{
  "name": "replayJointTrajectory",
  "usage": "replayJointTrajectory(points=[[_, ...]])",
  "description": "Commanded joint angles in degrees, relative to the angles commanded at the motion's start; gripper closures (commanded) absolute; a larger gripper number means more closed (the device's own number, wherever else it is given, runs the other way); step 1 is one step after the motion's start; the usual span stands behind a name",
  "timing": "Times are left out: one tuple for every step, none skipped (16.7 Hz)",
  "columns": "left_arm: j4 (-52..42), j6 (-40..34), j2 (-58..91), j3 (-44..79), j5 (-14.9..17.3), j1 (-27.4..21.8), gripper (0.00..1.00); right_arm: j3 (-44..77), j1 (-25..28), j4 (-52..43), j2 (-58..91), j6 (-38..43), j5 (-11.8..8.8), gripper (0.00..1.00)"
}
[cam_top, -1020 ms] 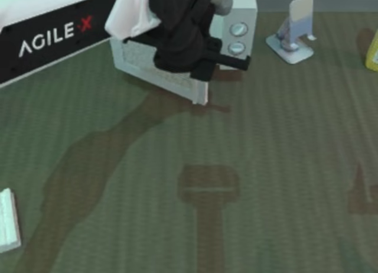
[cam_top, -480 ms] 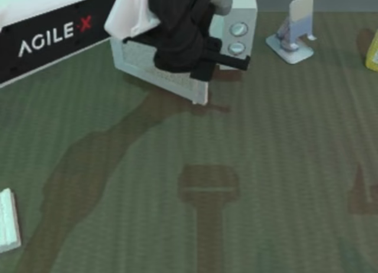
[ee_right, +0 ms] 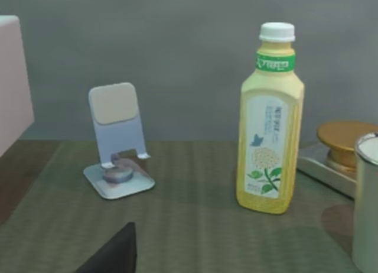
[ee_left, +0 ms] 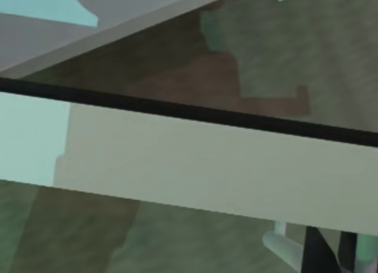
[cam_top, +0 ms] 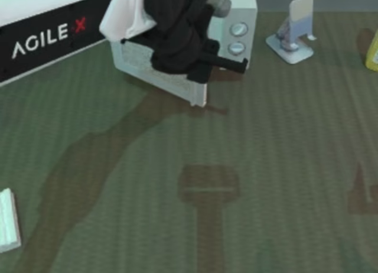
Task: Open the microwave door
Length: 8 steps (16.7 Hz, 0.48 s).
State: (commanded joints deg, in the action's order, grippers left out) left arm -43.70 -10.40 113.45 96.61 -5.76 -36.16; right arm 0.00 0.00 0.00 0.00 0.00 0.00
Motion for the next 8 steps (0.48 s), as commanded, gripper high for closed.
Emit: replayJointTrajectory(points=[[0.5,1.1,-0.9,-1.0,0.6,0.3,1.00,0.0,0.0,0.0,0.0,0.0,0.0,0.00],[1.0,2.4,-1.9,-2.0,1.2,0.7,1.00,0.0,0.0,0.0,0.0,0.0,0.0,0.00],[1.5,3.6,-2.7,-3.1,1.8,1.0,1.00,0.0,0.0,0.0,0.0,0.0,0.0,0.00],[1.8,4.6,-3.4,-4.0,2.4,1.3,1.00,0.0,0.0,0.0,0.0,0.0,0.0,0.00],[2.0,5.3,-3.7,-4.7,2.7,1.5,1.00,0.0,0.0,0.0,0.0,0.0,0.0,0.00],[2.0,5.5,-3.8,-5.0,2.8,1.5,1.00,0.0,0.0,0.0,0.0,0.0,0.0,0.00],[2.0,5.5,-3.8,-5.0,2.8,1.5,1.00,0.0,0.0,0.0,0.0,0.0,0.0,0.00],[2.0,5.5,-3.8,-5.0,2.8,1.5,1.00,0.0,0.0,0.0,0.0,0.0,0.0,0.00]])
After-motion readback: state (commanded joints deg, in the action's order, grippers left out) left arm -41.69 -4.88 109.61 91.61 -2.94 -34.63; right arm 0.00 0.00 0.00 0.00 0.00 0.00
